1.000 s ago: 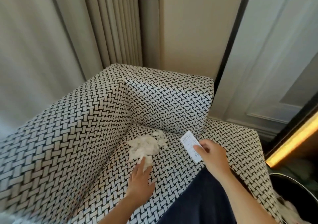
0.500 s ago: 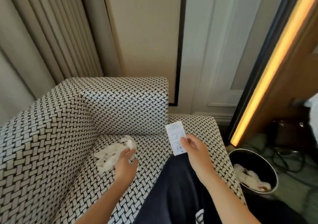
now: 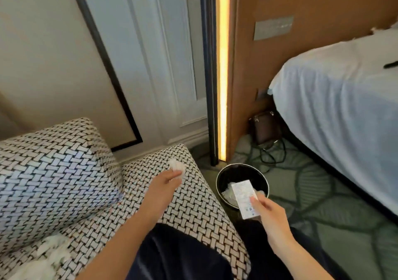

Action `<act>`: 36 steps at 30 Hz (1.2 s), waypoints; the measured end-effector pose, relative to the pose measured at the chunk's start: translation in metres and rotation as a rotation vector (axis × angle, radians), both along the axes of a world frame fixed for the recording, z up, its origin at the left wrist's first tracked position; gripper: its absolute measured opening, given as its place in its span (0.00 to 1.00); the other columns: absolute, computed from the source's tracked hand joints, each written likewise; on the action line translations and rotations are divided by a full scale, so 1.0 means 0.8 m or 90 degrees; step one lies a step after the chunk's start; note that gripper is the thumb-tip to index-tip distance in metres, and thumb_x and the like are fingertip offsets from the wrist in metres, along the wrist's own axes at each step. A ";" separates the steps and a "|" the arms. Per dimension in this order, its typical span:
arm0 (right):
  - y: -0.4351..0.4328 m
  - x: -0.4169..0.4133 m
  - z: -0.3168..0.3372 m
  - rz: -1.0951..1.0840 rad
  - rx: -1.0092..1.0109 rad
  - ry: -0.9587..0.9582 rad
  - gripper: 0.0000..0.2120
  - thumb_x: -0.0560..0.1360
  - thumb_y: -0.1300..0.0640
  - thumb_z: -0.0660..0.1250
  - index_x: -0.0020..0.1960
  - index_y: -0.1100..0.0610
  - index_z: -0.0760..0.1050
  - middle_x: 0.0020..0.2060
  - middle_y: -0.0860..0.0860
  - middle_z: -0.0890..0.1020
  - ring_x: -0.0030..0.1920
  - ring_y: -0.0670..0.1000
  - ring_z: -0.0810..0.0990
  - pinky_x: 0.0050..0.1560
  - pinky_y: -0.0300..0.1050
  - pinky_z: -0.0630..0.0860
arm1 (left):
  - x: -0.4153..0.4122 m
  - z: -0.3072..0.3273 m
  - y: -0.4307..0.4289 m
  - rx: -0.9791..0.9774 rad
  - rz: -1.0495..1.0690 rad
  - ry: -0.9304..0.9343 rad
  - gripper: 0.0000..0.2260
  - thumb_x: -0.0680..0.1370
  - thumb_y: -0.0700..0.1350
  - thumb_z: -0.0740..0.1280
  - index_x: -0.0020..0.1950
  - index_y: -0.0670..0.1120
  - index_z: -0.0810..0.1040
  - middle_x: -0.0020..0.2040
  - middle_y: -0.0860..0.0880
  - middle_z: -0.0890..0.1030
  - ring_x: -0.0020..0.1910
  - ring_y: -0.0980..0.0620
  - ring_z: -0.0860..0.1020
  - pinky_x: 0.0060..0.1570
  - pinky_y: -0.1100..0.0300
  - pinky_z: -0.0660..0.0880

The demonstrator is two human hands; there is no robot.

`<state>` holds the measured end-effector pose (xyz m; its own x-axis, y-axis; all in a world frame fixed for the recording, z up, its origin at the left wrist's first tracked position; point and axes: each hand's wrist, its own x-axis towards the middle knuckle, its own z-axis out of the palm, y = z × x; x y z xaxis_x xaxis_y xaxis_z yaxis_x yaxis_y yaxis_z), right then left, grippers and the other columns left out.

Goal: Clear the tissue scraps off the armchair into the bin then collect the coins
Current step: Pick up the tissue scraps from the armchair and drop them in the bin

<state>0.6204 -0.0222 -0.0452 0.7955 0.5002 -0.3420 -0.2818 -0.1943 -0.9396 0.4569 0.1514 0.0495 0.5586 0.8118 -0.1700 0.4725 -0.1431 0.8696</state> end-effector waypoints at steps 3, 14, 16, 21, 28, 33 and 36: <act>0.021 0.032 -0.030 -0.031 -0.025 0.110 0.06 0.76 0.60 0.67 0.42 0.57 0.82 0.43 0.57 0.85 0.47 0.57 0.82 0.53 0.54 0.76 | 0.039 -0.017 0.003 -0.052 -0.021 0.015 0.12 0.79 0.46 0.63 0.61 0.52 0.77 0.66 0.54 0.72 0.63 0.54 0.71 0.68 0.50 0.66; 0.100 0.107 -0.060 -0.110 0.026 0.432 0.38 0.75 0.39 0.63 0.78 0.51 0.51 0.77 0.49 0.53 0.75 0.51 0.55 0.73 0.52 0.56 | 0.120 -0.066 0.030 -0.190 -0.039 0.066 0.12 0.79 0.44 0.61 0.61 0.51 0.77 0.63 0.53 0.73 0.58 0.54 0.73 0.67 0.50 0.67; 0.100 0.108 -0.062 -0.180 0.099 0.466 0.34 0.77 0.44 0.62 0.77 0.53 0.53 0.76 0.51 0.56 0.75 0.53 0.56 0.71 0.52 0.59 | 0.135 -0.073 0.033 -0.188 -0.064 0.076 0.12 0.80 0.42 0.60 0.61 0.50 0.77 0.64 0.52 0.71 0.61 0.53 0.71 0.69 0.52 0.64; 0.088 0.124 -0.066 -0.297 0.188 0.459 0.23 0.82 0.52 0.56 0.73 0.62 0.61 0.72 0.57 0.66 0.72 0.56 0.63 0.70 0.51 0.62 | 0.188 -0.092 0.023 -0.121 -0.179 0.109 0.16 0.81 0.40 0.57 0.68 0.45 0.71 0.66 0.54 0.69 0.61 0.59 0.66 0.60 0.66 0.59; 0.083 0.131 -0.067 -0.337 0.203 0.459 0.23 0.83 0.51 0.52 0.74 0.63 0.60 0.72 0.57 0.66 0.72 0.56 0.63 0.71 0.50 0.61 | 0.228 -0.103 0.008 -0.058 -0.233 0.087 0.17 0.80 0.43 0.60 0.69 0.51 0.70 0.76 0.59 0.53 0.74 0.57 0.54 0.71 0.58 0.55; 0.083 0.121 -0.064 -0.282 0.187 0.458 0.23 0.82 0.51 0.54 0.72 0.62 0.63 0.69 0.57 0.69 0.70 0.56 0.66 0.71 0.50 0.62 | 0.208 -0.113 0.012 -0.089 -0.227 0.090 0.15 0.79 0.42 0.61 0.65 0.52 0.73 0.72 0.55 0.64 0.71 0.54 0.62 0.69 0.59 0.60; 0.078 0.106 -0.055 -0.224 0.135 0.401 0.21 0.82 0.51 0.55 0.70 0.60 0.67 0.66 0.55 0.73 0.68 0.55 0.70 0.70 0.51 0.62 | 0.188 -0.108 0.017 -0.104 -0.232 0.126 0.15 0.79 0.42 0.61 0.65 0.51 0.73 0.63 0.53 0.74 0.59 0.59 0.72 0.53 0.69 0.68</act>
<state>0.7053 0.0399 -0.0895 0.6062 0.3591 -0.7096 -0.7905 0.1740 -0.5873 0.6071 0.1650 -0.0371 0.7471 0.5211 -0.4126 0.5765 -0.1992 0.7924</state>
